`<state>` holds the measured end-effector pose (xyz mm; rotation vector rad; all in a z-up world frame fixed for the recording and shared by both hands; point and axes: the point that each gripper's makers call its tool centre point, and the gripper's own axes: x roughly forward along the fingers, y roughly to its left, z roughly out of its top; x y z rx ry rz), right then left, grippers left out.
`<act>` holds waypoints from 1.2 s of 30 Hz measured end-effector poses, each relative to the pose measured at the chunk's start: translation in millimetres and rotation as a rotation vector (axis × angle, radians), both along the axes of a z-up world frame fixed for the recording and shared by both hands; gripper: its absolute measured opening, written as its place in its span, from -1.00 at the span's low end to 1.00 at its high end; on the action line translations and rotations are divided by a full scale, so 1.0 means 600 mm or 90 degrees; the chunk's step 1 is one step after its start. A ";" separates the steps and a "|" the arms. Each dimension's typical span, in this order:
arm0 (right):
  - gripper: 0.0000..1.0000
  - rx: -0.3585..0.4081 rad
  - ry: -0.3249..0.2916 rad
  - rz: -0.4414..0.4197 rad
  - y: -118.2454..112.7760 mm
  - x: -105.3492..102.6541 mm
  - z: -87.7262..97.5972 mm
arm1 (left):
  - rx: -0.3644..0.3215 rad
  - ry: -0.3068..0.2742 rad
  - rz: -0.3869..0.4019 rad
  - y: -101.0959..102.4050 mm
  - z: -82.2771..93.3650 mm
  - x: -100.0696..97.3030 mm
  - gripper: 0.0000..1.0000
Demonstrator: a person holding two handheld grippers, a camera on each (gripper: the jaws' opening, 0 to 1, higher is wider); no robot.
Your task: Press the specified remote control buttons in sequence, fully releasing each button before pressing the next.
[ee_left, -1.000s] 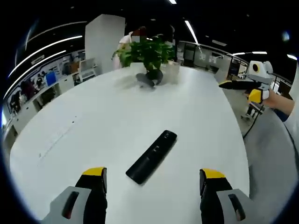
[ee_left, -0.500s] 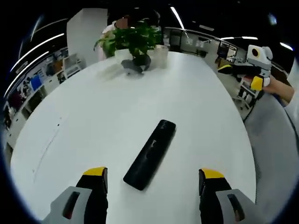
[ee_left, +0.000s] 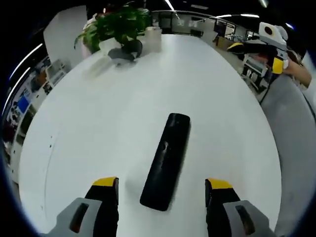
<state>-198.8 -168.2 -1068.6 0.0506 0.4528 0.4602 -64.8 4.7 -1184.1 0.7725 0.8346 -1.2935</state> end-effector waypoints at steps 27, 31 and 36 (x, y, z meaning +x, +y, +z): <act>0.37 -0.002 -0.006 -0.008 -0.006 0.000 0.003 | 0.059 0.011 -0.102 -0.013 -0.012 -0.022 -0.53; 0.37 0.000 -0.008 -0.011 -0.008 -0.001 0.005 | 0.067 0.014 -0.102 -0.011 -0.012 -0.033 -0.53; 0.36 -0.001 -0.010 -0.011 -0.007 -0.002 0.007 | 0.075 0.015 -0.102 -0.010 -0.012 -0.047 -0.53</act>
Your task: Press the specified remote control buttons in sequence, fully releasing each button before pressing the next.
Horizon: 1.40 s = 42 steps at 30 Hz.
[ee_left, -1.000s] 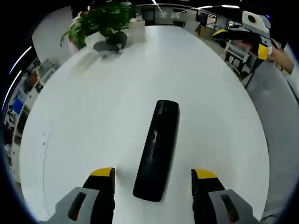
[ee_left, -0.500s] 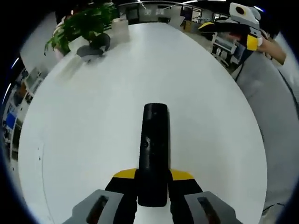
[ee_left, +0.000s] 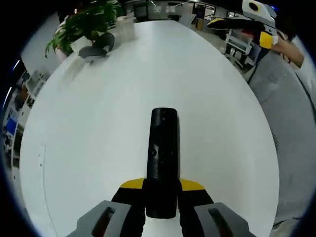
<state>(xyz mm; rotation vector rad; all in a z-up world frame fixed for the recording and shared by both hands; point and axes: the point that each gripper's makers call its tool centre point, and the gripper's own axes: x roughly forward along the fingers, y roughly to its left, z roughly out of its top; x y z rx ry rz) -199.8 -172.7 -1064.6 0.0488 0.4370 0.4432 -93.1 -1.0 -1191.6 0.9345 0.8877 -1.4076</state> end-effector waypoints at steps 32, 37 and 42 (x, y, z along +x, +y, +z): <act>0.33 -0.007 -0.004 0.034 0.023 -0.012 0.004 | -0.004 0.004 0.003 0.008 0.001 -0.095 -0.53; 0.33 -0.009 -0.002 0.039 0.029 -0.014 0.003 | -0.010 0.006 0.010 0.009 0.001 -0.109 -0.53; 0.32 -0.023 0.002 0.052 0.039 -0.019 -0.001 | -0.011 0.005 0.011 0.008 0.001 -0.117 -0.53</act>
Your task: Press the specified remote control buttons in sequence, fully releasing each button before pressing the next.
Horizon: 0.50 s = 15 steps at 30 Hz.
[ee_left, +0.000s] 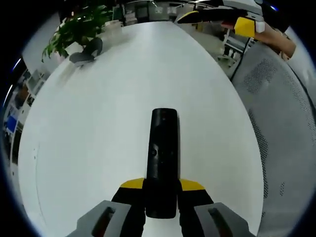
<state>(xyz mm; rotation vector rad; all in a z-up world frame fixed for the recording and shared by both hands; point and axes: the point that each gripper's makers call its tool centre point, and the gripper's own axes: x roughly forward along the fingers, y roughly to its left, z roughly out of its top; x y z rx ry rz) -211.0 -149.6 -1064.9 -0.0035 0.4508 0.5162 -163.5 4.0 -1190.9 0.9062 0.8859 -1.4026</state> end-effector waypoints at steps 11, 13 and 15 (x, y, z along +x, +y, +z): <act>0.31 -0.065 0.012 0.047 0.019 -0.016 -0.019 | 0.003 0.001 -0.003 0.001 0.000 -0.026 -0.53; 0.31 -0.075 0.015 0.057 0.022 -0.019 -0.022 | 0.003 0.002 -0.001 0.001 0.000 -0.030 -0.53; 0.31 -0.090 0.017 0.068 0.026 -0.023 -0.025 | 0.003 0.001 0.000 0.001 0.000 -0.034 -0.53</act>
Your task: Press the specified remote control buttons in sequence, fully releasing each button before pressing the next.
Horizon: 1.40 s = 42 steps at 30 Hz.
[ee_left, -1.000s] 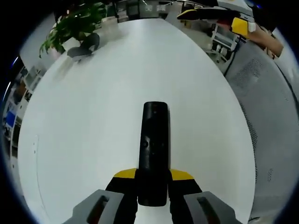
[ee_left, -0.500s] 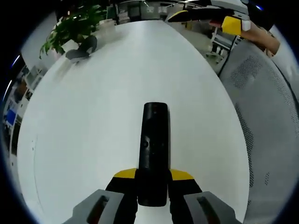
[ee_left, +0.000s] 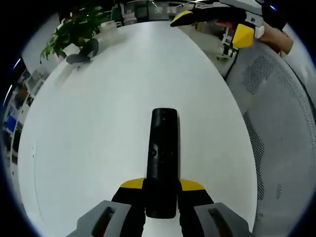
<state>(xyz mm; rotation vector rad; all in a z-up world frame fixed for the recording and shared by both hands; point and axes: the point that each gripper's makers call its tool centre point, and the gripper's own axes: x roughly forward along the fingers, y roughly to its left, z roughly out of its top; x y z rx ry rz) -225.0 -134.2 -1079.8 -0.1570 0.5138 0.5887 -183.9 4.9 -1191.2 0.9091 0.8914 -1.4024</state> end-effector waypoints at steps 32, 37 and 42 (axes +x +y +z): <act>0.04 -0.144 0.132 0.215 0.065 -0.050 -0.084 | 0.001 0.003 0.006 0.003 0.001 -0.088 -0.53; -0.16 -0.164 0.151 0.256 0.074 -0.059 -0.094 | -0.004 0.002 0.017 0.003 0.002 -0.100 -0.53; -0.31 -0.169 0.159 0.282 0.079 -0.064 -0.093 | -0.005 0.000 0.017 0.002 0.001 -0.115 -0.53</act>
